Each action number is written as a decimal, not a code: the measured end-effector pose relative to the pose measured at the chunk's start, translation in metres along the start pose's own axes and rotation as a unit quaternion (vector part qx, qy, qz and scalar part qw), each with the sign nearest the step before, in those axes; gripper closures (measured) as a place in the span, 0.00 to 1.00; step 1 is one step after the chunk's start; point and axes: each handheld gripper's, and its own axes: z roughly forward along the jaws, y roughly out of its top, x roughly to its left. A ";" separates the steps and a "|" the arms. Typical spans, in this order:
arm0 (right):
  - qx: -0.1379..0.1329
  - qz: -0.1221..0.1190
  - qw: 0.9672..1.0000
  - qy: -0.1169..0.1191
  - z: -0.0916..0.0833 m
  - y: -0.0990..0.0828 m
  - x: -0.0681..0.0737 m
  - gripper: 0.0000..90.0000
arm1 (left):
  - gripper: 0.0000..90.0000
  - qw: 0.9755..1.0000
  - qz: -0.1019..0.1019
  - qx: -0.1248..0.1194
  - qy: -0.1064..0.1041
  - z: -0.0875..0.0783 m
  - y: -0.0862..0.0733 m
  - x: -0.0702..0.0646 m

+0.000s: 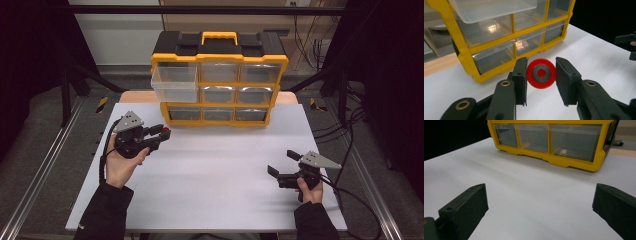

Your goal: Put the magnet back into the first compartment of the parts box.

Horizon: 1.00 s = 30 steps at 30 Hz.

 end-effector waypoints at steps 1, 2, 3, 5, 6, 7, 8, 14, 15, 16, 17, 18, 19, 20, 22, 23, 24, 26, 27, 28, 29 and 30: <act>0.000 0.000 1.000 0.000 0.000 0.000 0.000 0.00 | 0.69 1.000 0.000 -0.001 0.001 -0.001 0.001 0.000; 0.000 0.000 1.000 0.000 0.000 0.000 0.000 0.00 | 0.69 1.000 -0.001 -0.003 0.001 -0.001 0.002 0.001; 0.000 0.000 1.000 0.000 0.000 0.000 0.000 0.00 | 0.69 1.000 -0.002 -0.005 0.002 -0.002 0.004 0.002; 0.000 0.001 1.000 0.000 0.000 0.000 0.000 0.00 | 0.69 1.000 -0.002 -0.006 0.002 -0.003 0.005 0.003; 0.000 0.000 1.000 0.000 0.000 0.000 0.000 0.00 | 0.69 1.000 -0.003 -0.007 0.003 -0.003 0.006 0.003; 0.000 0.000 1.000 0.000 0.000 0.000 0.000 0.00 | 0.69 1.000 -0.003 -0.007 0.003 -0.003 0.007 0.004; 0.000 0.000 1.000 0.000 0.000 0.000 0.000 0.00 | 0.69 1.000 -0.004 -0.008 0.003 -0.003 0.009 0.004; 0.000 0.001 1.000 -0.001 0.000 0.000 0.000 0.00 | 0.69 1.000 -0.002 -0.013 0.005 -0.004 0.016 0.004; 0.000 0.001 1.000 0.000 0.000 0.000 0.000 0.00 | 0.69 1.000 -0.001 -0.013 0.005 -0.004 0.018 0.004; 0.000 0.001 1.000 0.000 0.000 0.000 0.000 0.00 | 0.69 1.000 0.000 -0.015 0.004 -0.005 0.020 0.004; 0.000 0.001 1.000 0.000 0.000 0.000 0.000 0.00 | 0.69 1.000 0.001 -0.015 0.005 -0.005 0.021 0.004; 0.000 0.001 1.000 0.000 0.000 0.000 0.000 0.00 | 0.69 1.000 0.001 -0.016 0.005 -0.005 0.023 0.004; 0.000 0.001 1.000 0.000 0.000 0.000 0.000 0.00 | 0.69 1.000 0.002 -0.017 0.005 -0.005 0.024 0.004; 0.000 0.001 1.000 0.000 0.000 0.000 0.000 0.00 | 0.69 1.000 0.002 -0.017 0.006 -0.006 0.025 0.004; -0.001 0.000 1.000 -0.001 0.000 0.000 0.000 0.00 | 0.69 1.000 0.004 -0.019 0.007 -0.007 0.028 0.004; -0.001 0.001 1.000 -0.002 0.000 0.000 0.000 0.00 | 0.69 1.000 0.004 -0.019 0.007 -0.007 0.029 0.004; -0.001 0.000 1.000 -0.001 0.000 0.000 0.000 0.00 | 0.69 1.000 0.004 -0.020 0.007 -0.007 0.031 0.004; 0.000 0.000 1.000 0.001 0.000 0.000 0.000 0.00 | 0.69 1.000 0.005 -0.022 0.009 -0.008 0.034 0.004; 0.000 0.000 1.000 0.000 0.000 0.000 0.000 0.00 | 0.69 1.000 0.006 -0.022 0.009 -0.009 0.035 0.004; 0.000 -0.001 1.000 0.000 -0.001 0.000 0.000 0.00 | 0.69 1.000 0.006 -0.023 0.010 -0.009 0.037 0.004; -0.001 -0.001 1.000 0.000 -0.001 0.000 0.000 0.00 | 0.69 1.000 0.005 -0.026 0.010 -0.010 0.040 0.004; -0.002 -0.002 1.000 -0.001 -0.001 0.000 -0.001 0.00 | 0.69 1.000 0.005 -0.026 0.010 -0.010 0.040 0.004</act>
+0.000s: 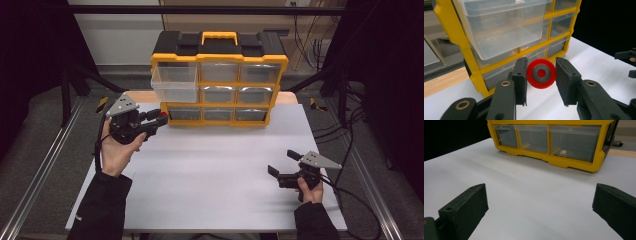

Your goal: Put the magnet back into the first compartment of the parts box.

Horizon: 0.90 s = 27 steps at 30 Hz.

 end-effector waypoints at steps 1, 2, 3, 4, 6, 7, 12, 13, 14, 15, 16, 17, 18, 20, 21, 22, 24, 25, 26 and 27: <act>0.000 0.000 1.000 0.000 0.000 0.000 0.000 0.00 | 0.69 1.000 -0.001 -0.001 0.000 0.000 0.001 0.000; 0.001 0.000 1.000 0.000 0.000 0.000 0.000 0.00 | 0.69 1.000 0.000 -0.002 0.000 0.000 0.004 0.000; 0.001 0.001 1.000 0.001 0.000 0.000 0.000 0.00 | 0.69 1.000 0.000 -0.002 0.000 0.000 0.005 0.000; 0.001 0.001 1.000 0.001 0.000 0.000 0.000 0.00 | 0.69 1.000 0.000 -0.002 0.000 0.000 0.005 0.000; 0.000 0.001 1.000 0.000 0.000 0.000 0.000 0.00 | 0.69 1.000 0.001 -0.002 0.002 0.000 0.008 0.000; -0.001 -0.001 1.000 0.000 0.000 0.000 0.000 0.00 | 0.69 1.000 0.001 -0.002 0.002 0.000 0.008 0.000; 0.000 0.000 1.000 0.000 0.000 0.000 0.000 0.00 | 0.69 1.000 0.003 -0.004 0.004 -0.001 0.015 0.000; 0.000 0.000 1.000 0.000 0.000 0.000 0.000 0.00 | 0.69 1.000 0.004 -0.005 0.004 -0.001 0.016 0.000; 0.000 0.000 1.000 0.000 0.000 0.000 0.000 0.00 | 0.69 1.000 0.004 -0.005 0.004 -0.001 0.018 0.000; 0.000 0.000 1.000 0.000 0.000 0.000 0.000 0.00 | 0.69 1.000 0.005 -0.006 0.005 -0.001 0.019 -0.001; 0.000 0.000 1.000 0.000 0.000 0.000 0.000 0.00 | 0.69 1.000 0.007 -0.006 0.004 -0.001 0.020 -0.001; -0.001 0.000 1.000 0.000 0.000 0.000 0.000 0.00 | 0.69 1.000 0.008 -0.007 0.005 -0.002 0.022 -0.001; -0.001 0.001 1.000 0.000 0.000 0.000 0.000 0.00 | 0.69 1.000 0.007 -0.008 0.004 -0.001 0.023 -0.001; -0.001 0.001 1.000 0.000 0.000 0.000 0.000 0.00 | 0.69 1.000 0.008 -0.008 0.004 -0.001 0.025 -0.002; -0.001 0.001 1.000 0.000 0.000 0.000 0.000 0.00 | 0.69 1.000 0.008 -0.009 0.004 -0.001 0.026 -0.002; -0.001 0.001 1.000 0.000 0.000 0.000 0.000 0.00 | 0.69 1.000 0.010 -0.008 0.005 -0.001 0.027 -0.002; -0.001 0.001 1.000 0.000 0.000 0.000 0.000 0.00 | 0.69 1.000 0.011 -0.008 0.007 -0.001 0.030 -0.002; -0.001 0.001 1.000 0.000 0.000 0.000 0.000 0.00 | 0.69 1.000 0.011 -0.008 0.007 -0.001 0.030 -0.002; -0.001 0.001 1.000 0.000 0.000 0.000 0.000 0.00 | 0.69 1.000 0.011 -0.008 0.007 -0.001 0.032 -0.002; -0.001 0.000 1.000 0.000 0.000 0.000 0.000 0.00 | 0.69 1.000 0.012 -0.009 0.009 -0.001 0.035 -0.002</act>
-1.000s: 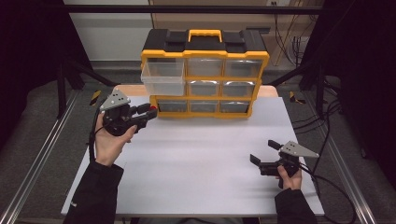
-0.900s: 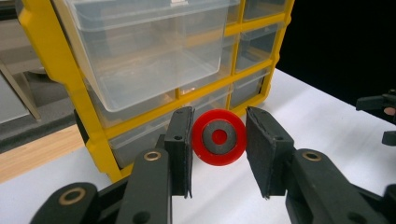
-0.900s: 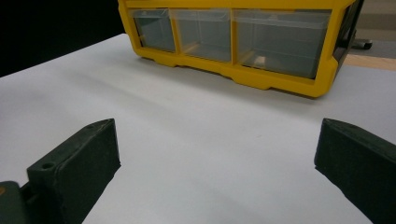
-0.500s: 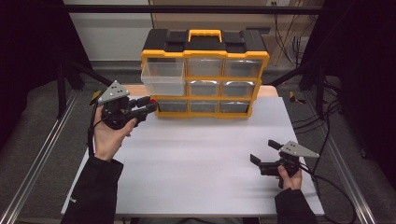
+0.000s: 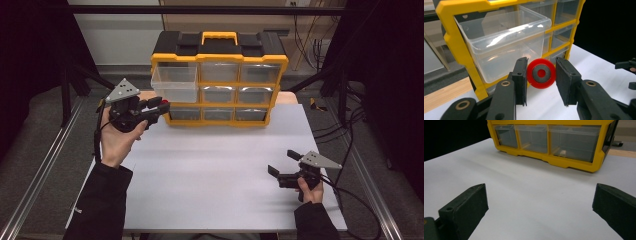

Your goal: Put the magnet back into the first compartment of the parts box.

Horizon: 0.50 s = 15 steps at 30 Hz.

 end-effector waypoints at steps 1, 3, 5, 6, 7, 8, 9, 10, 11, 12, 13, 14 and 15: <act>0.000 0.000 1.000 0.000 0.000 0.000 0.000 0.00 | 0.69 1.000 0.000 0.000 0.000 0.000 0.000 0.000; 0.000 0.001 1.000 0.000 0.000 0.000 0.000 0.00 | 0.69 1.000 0.001 0.000 0.001 0.000 0.002 0.000; 0.000 0.000 1.000 0.000 0.000 0.000 0.000 0.00 | 0.69 1.000 0.001 -0.002 0.002 0.000 0.004 0.000; 0.000 0.000 1.000 0.000 0.000 0.000 0.000 0.00 | 0.69 1.000 0.002 -0.001 0.002 0.000 0.005 0.000; 0.000 0.001 1.000 0.000 0.000 0.000 0.000 0.00 | 0.69 1.000 0.001 -0.002 0.002 0.000 0.006 0.001; 0.000 0.001 1.000 0.000 0.000 0.000 0.000 0.00 | 0.69 1.000 -0.002 -0.003 0.002 0.000 0.007 0.001; 0.000 0.001 1.000 0.000 0.000 0.000 0.000 0.00 | 0.69 1.000 -0.003 -0.003 0.003 0.001 0.009 0.002; 0.000 0.001 1.000 0.000 0.000 0.000 0.000 0.00 | 0.69 1.000 -0.003 -0.003 0.003 0.001 0.009 0.002; 0.000 0.001 1.000 0.000 0.000 0.000 0.000 0.00 | 0.69 1.000 -0.002 -0.003 0.003 0.001 0.010 0.002; -0.001 0.001 1.000 0.000 0.000 0.000 0.000 0.00 | 0.69 1.000 -0.001 -0.003 0.003 0.002 0.011 0.002; -0.001 0.001 1.000 0.000 0.000 0.000 0.000 0.00 | 0.69 1.000 -0.002 -0.003 0.004 0.002 0.012 0.002; -0.001 0.001 1.000 0.000 0.000 0.000 0.000 0.00 | 0.69 1.000 -0.002 -0.003 0.004 0.002 0.013 0.002; 0.000 0.001 1.000 0.000 0.000 0.000 0.000 0.00 | 0.69 1.000 -0.003 -0.004 0.004 0.002 0.015 0.002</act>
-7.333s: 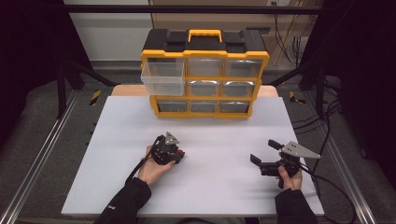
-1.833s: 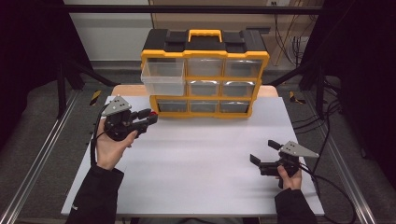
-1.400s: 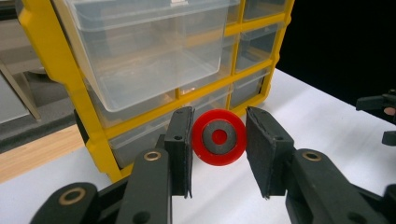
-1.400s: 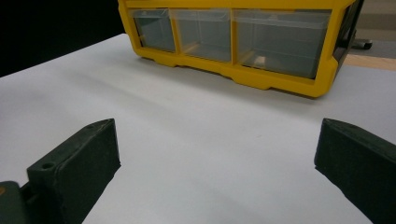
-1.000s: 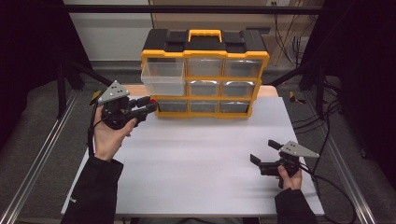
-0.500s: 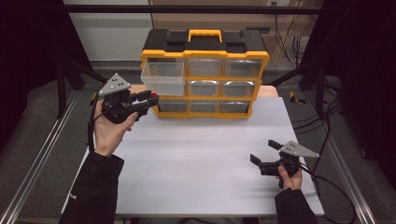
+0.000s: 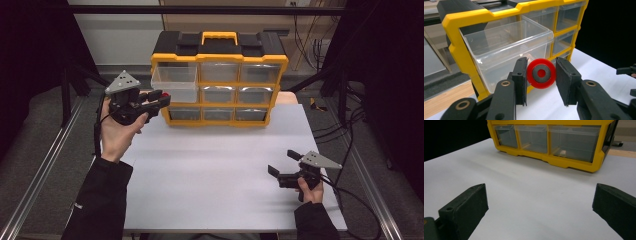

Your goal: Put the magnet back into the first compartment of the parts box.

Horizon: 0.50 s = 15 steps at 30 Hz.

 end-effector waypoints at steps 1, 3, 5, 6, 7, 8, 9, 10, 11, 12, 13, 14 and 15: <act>0.000 0.000 1.000 0.000 0.000 0.000 0.000 0.00 | 0.69 1.000 0.003 0.001 0.001 0.000 0.001 0.000; 0.000 0.000 1.000 0.001 0.000 0.000 0.000 0.00 | 0.69 1.000 0.004 0.000 0.002 0.000 0.004 0.000; 0.000 0.000 1.000 0.000 0.000 0.000 0.000 0.00 | 0.69 1.000 0.004 0.000 0.003 0.000 0.007 0.000; 0.000 0.000 1.000 0.001 0.000 0.000 0.000 0.00 | 0.69 1.000 0.005 0.000 0.004 0.000 0.008 0.000; 0.000 0.000 1.000 0.001 0.000 0.000 0.000 0.00 | 0.69 1.000 0.005 0.000 0.006 0.000 0.009 0.000; 0.000 0.000 1.000 0.001 0.000 0.000 0.000 0.00 | 0.69 1.000 0.005 0.001 0.007 0.000 0.010 0.001; 0.000 0.000 1.000 0.001 0.000 0.000 0.000 0.00 | 0.69 1.000 0.004 0.001 0.008 0.001 0.011 0.001; 0.000 0.000 1.000 0.001 0.000 0.000 0.000 0.00 | 0.69 1.000 0.005 0.002 0.009 0.001 0.011 0.001; 0.000 0.000 1.000 0.001 0.000 0.000 0.000 0.00 | 0.69 1.000 0.005 0.002 0.008 0.001 0.012 0.001; 0.000 0.000 1.000 0.001 0.000 0.000 0.000 0.00 | 0.69 1.000 0.006 0.002 0.008 0.001 0.013 0.002; 0.000 0.000 1.000 0.001 0.000 0.000 0.000 0.00 | 0.69 1.000 0.006 0.002 0.008 0.002 0.013 0.002; 0.000 0.000 1.000 0.001 0.000 0.000 0.000 0.00 | 0.69 1.000 0.005 0.002 0.009 0.002 0.015 0.001; 0.000 0.000 1.000 0.001 0.000 0.000 0.000 0.00 | 0.69 1.000 0.005 0.002 0.009 0.002 0.015 0.001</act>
